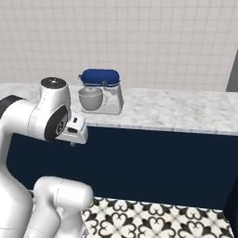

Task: Navigate to the stand mixer.

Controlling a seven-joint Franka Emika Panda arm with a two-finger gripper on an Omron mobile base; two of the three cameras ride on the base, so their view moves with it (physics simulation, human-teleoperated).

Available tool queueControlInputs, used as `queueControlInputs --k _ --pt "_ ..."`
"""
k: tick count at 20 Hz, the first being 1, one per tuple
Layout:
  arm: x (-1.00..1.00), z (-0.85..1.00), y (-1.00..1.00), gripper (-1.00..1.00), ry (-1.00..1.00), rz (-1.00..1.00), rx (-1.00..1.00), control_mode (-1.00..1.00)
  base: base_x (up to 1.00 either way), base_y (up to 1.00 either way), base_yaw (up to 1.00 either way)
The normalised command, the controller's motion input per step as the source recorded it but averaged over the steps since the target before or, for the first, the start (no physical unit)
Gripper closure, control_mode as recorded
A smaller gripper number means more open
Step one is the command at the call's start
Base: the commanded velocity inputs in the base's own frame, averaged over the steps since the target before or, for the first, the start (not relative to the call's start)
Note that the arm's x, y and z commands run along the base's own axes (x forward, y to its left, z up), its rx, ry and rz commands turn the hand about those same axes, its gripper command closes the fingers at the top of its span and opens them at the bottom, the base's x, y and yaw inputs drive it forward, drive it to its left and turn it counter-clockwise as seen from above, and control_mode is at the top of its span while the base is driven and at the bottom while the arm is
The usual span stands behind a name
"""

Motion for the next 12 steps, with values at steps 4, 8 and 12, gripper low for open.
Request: queueControlInputs --k 4,8,12 --pt "0.00 0.00 0.00 -1.00 0.00 0.00 0.00 1.00 1.00 0.05 0.18" --pt "0.00 0.00 0.00 -1.00 0.00 0.00 0.00 1.00 1.00 0.02 0.25" --pt "0.00 0.00 0.00 -1.00 0.00 0.00 0.00 1.00 0.99 -0.03 0.04"
